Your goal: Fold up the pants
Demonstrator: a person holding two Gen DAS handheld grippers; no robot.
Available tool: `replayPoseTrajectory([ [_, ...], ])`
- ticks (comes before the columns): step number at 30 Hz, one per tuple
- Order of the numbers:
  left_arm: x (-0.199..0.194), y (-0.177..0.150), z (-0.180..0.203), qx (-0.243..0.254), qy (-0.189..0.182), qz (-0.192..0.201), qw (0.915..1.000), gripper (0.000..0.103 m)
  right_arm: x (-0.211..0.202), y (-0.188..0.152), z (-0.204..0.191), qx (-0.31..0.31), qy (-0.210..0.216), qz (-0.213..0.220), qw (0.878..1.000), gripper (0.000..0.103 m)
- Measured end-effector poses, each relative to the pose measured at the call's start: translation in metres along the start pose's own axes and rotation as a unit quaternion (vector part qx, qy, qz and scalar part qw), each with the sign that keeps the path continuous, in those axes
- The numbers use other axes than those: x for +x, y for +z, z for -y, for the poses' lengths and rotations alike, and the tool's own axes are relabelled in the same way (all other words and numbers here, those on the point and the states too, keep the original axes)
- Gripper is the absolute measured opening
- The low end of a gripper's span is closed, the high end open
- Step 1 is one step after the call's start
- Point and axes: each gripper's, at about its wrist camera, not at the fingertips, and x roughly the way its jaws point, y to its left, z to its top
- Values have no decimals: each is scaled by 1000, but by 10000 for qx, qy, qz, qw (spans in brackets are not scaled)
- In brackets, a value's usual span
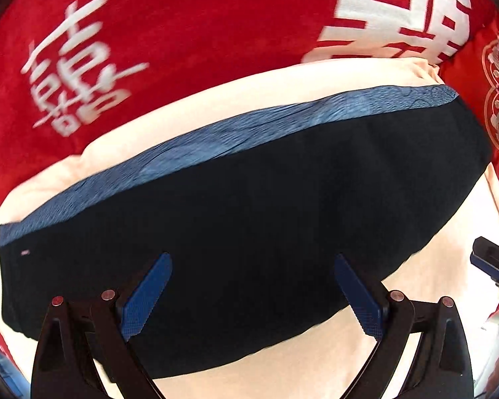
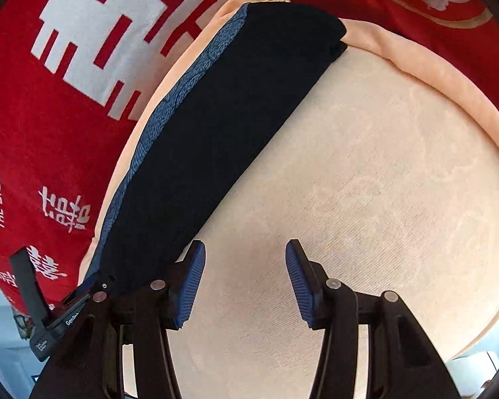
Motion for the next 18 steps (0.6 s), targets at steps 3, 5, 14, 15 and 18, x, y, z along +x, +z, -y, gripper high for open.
replayPoseTrajectory([
  [3, 7, 12, 22, 33, -17, -9, 10000, 99, 2, 10, 9, 120, 133, 24, 9998, 55],
  [5, 16, 19, 34, 88, 72, 40, 9999, 99, 1, 23, 14, 180, 210, 146, 9995, 55],
  [14, 44, 30, 48, 50, 154, 67, 9998, 101, 5, 102, 37, 705, 326, 693, 9946, 28],
  [15, 47, 31, 48, -14, 150, 67, 9999, 103, 7, 105, 38, 691, 265, 666, 9950, 14],
  [18, 52, 32, 40, -232, -101, -28, 9997, 103, 7, 108, 32, 478, 180, 646, 9966, 12],
])
